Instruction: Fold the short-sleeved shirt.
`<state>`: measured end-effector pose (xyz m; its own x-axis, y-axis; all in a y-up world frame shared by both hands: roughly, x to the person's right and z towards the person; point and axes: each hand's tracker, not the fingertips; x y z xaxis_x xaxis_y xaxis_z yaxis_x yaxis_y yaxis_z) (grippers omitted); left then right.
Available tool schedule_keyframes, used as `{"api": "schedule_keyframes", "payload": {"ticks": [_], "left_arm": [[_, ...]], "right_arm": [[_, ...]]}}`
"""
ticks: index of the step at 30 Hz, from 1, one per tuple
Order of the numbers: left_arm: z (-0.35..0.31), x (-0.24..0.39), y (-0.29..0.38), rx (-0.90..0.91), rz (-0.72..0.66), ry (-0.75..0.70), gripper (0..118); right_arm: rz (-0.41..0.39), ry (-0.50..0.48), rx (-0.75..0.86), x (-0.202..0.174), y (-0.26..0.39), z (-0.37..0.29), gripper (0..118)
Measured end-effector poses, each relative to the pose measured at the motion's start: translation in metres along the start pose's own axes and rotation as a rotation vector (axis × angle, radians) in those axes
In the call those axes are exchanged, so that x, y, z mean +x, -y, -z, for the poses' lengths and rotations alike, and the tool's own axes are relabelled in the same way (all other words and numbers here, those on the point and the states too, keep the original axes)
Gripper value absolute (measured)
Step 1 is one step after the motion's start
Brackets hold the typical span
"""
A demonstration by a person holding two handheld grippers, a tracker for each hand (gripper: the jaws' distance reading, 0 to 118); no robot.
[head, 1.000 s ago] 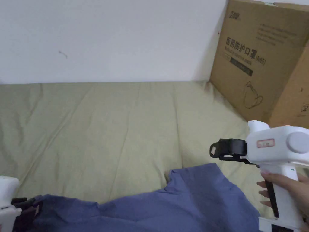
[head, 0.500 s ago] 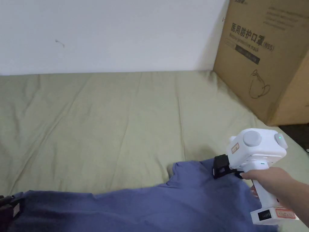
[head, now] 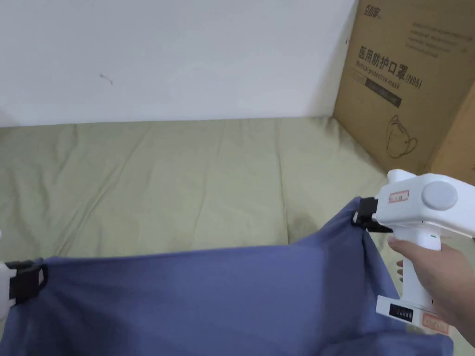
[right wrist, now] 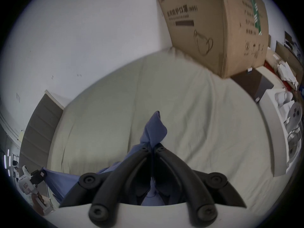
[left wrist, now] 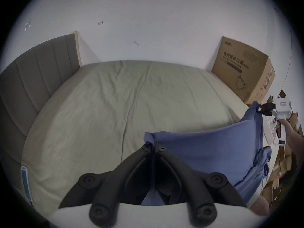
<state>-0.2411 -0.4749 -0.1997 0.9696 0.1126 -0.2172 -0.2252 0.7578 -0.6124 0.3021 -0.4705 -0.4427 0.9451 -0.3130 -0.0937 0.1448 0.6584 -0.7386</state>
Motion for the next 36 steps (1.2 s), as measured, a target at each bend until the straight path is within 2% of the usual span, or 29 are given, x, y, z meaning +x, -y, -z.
{"api": "schedule_keyframes", "payload": {"ticks": [5, 9, 14, 18, 21, 23, 25, 26, 27, 29, 30, 31, 32, 34, 36], "left_arm": [[0.006, -0.002, -0.022, 0.033, 0.013, 0.016, 3], [-0.005, -0.005, -0.009, 0.026, 0.030, 0.055, 3], [-0.045, -0.009, 0.056, -0.043, 0.091, 0.112, 3], [-0.080, -0.009, 0.120, -0.128, 0.176, 0.151, 3], [-0.083, -0.006, 0.154, -0.197, 0.242, 0.104, 3], [-0.077, -0.007, 0.166, -0.210, 0.230, 0.105, 4], [-0.069, -0.011, 0.168, -0.214, 0.174, 0.112, 7], [-0.068, -0.012, 0.167, -0.215, 0.151, 0.111, 13], [-0.067, -0.014, 0.166, -0.215, 0.136, 0.107, 26], [-0.066, -0.021, 0.164, -0.212, 0.123, 0.086, 98], [-0.068, -0.022, 0.161, -0.220, 0.121, 0.078, 118], [-0.072, -0.023, 0.159, -0.226, 0.121, 0.067, 112], [-0.085, -0.022, 0.154, -0.126, 0.134, 0.076, 111], [-0.099, -0.021, 0.144, -0.130, 0.129, 0.023, 111], [-0.126, -0.014, 0.128, -0.028, 0.085, 0.013, 111]], "right_arm": [[-0.033, -0.010, 0.062, -0.014, -0.017, -0.024, 1], [-0.040, -0.013, 0.079, -0.001, 0.011, -0.049, 2], [-0.041, -0.046, 0.041, 0.043, 0.105, -0.108, 1], [-0.054, -0.017, -0.050, 0.074, 0.180, -0.144, 2], [-0.065, 0.015, -0.123, 0.083, 0.211, -0.137, 1], [-0.047, 0.013, -0.120, 0.086, 0.221, -0.128, 2], [-0.088, 0.057, -0.134, 0.084, 0.222, -0.115, 2], [-0.118, 0.071, -0.150, 0.081, 0.222, -0.112, 4], [-0.162, 0.087, -0.158, 0.076, 0.221, -0.111, 13], [-0.299, 0.139, -0.170, 0.073, 0.216, -0.107, 65], [-0.367, 0.182, -0.191, 0.069, 0.213, -0.108, 91], [-0.392, 0.197, -0.196, 0.066, 0.210, -0.112, 109], [-0.386, 0.161, -0.190, 0.063, 0.206, -0.119, 111], [-0.369, 0.103, -0.141, 0.052, 0.196, -0.138, 111], [-0.354, 0.080, -0.068, 0.029, 0.186, -0.165, 111]]}}
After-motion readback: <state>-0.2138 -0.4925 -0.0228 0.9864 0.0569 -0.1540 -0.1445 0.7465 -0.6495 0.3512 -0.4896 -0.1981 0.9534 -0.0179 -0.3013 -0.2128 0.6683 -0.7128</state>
